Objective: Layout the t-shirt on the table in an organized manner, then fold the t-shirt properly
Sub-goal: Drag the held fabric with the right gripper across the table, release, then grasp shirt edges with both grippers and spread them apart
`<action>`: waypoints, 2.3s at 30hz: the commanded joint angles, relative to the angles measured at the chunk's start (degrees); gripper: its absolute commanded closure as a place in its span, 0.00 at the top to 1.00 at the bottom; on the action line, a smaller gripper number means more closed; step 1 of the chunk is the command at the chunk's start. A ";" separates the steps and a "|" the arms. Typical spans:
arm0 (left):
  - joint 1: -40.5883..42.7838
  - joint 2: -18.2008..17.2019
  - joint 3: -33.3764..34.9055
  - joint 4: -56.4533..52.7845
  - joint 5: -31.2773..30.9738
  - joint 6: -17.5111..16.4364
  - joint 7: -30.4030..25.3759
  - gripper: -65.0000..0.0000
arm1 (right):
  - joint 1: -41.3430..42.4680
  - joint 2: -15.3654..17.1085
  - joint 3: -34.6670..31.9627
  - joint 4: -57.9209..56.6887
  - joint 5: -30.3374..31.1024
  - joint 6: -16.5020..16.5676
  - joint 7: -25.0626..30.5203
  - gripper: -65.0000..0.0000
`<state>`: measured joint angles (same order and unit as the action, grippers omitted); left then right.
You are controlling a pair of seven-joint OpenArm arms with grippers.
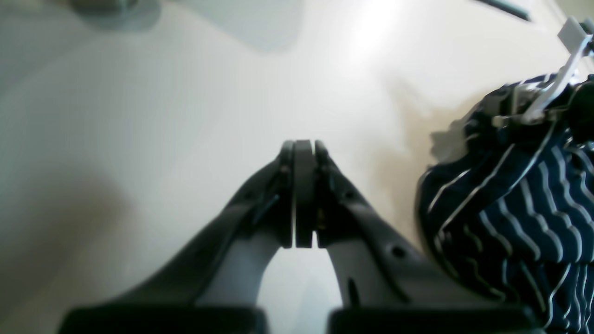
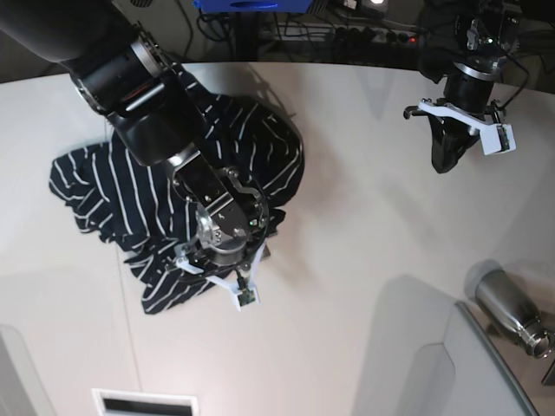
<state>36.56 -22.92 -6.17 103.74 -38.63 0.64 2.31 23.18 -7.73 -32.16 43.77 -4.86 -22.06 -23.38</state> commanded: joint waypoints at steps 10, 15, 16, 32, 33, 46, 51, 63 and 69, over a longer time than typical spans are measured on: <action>-0.12 -0.51 -0.29 -1.37 -0.01 -0.25 -1.65 0.00 | 1.92 -0.58 0.21 -2.32 -0.46 -0.22 3.46 0.22; -0.12 -0.51 -0.29 -3.22 -0.01 -0.25 -1.65 0.00 | 1.92 -0.67 -0.15 -2.14 -0.46 -0.13 3.29 0.10; -0.20 -0.51 -0.29 -3.66 -0.01 -0.25 -1.65 0.00 | 1.92 -0.67 -0.15 -1.97 -0.46 -0.13 3.20 0.09; -1.79 -0.34 0.24 -6.21 -0.01 -0.34 -1.65 0.00 | -1.33 -0.67 -14.30 20.36 -0.46 3.91 -2.87 0.04; -1.79 -0.34 0.24 -6.21 -0.01 -0.34 -1.65 0.00 | -1.33 -0.67 -15.71 21.33 -0.46 4.09 -2.16 0.04; -1.70 -0.34 0.33 -5.85 -0.01 -0.34 -1.65 0.00 | -2.04 -1.11 -28.19 22.03 -0.37 13.41 8.39 0.14; -2.84 -0.69 3.76 -5.77 -0.01 -0.34 -1.65 0.00 | -2.12 -0.23 -24.76 26.08 -0.63 13.32 5.40 0.69; -20.69 0.46 25.56 -11.13 4.48 0.98 -0.50 0.00 | -12.23 10.41 19.11 36.98 -0.63 13.67 -9.46 0.24; -32.91 7.14 34.44 -22.12 7.38 8.89 12.60 0.00 | -18.39 15.07 25.17 40.14 -0.63 13.67 -10.25 0.05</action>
<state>3.95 -15.11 28.60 80.58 -31.46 9.47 16.34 3.25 7.77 -6.74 82.37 -5.15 -8.19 -35.33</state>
